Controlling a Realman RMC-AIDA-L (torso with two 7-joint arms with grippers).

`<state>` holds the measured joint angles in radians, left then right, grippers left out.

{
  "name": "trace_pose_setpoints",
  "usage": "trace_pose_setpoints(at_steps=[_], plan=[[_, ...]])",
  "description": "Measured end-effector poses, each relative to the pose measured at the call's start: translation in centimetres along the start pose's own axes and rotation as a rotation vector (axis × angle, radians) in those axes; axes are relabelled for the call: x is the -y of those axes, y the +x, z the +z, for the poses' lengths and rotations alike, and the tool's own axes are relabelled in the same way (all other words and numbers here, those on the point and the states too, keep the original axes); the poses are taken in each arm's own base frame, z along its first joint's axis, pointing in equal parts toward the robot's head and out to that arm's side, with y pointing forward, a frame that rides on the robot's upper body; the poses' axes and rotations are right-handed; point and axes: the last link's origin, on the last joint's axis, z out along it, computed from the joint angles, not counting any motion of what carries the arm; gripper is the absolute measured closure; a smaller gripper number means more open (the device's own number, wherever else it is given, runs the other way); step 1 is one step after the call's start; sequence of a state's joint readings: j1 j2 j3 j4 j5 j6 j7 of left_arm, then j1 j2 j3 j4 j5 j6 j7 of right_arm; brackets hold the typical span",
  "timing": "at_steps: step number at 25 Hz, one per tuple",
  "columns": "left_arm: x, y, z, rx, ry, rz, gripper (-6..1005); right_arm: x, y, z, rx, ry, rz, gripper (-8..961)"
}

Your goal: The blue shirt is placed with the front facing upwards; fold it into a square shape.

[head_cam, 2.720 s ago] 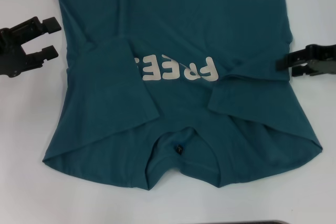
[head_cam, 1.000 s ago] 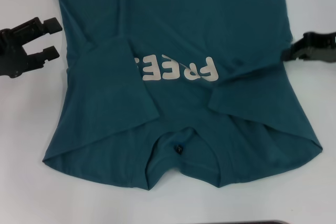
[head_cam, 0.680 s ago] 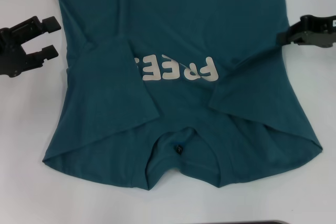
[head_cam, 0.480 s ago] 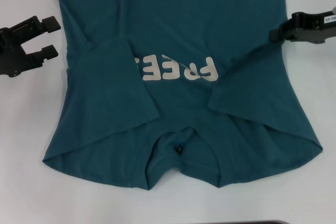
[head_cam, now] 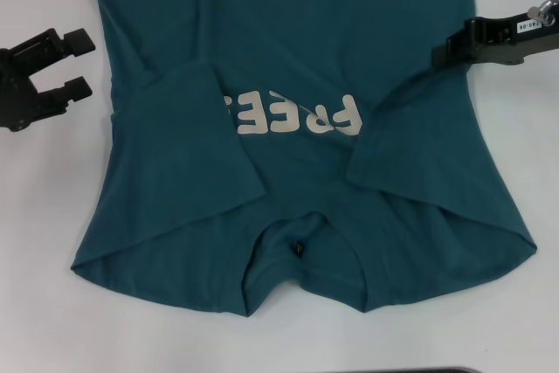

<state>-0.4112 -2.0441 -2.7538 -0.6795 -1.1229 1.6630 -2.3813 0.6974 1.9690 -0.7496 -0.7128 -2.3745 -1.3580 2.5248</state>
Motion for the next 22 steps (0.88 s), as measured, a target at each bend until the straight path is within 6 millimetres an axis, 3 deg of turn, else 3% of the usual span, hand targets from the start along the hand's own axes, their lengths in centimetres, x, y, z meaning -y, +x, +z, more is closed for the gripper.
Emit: trace_pose_setpoints(at_steps=[5,16,22], plan=[[0.0,0.0,-0.1,-0.001,0.001,0.0,72,0.3,-0.5,-0.4,0.014,0.022,-0.02,869],[0.0,-0.1,0.0,0.001,0.0,0.0,81,0.0,-2.2,-1.3,0.082,0.015,-0.121,423],[-0.4,-0.1,0.0,0.011,-0.019,0.112,86,0.3,-2.1,-2.4,0.2,-0.094,-0.087,317]])
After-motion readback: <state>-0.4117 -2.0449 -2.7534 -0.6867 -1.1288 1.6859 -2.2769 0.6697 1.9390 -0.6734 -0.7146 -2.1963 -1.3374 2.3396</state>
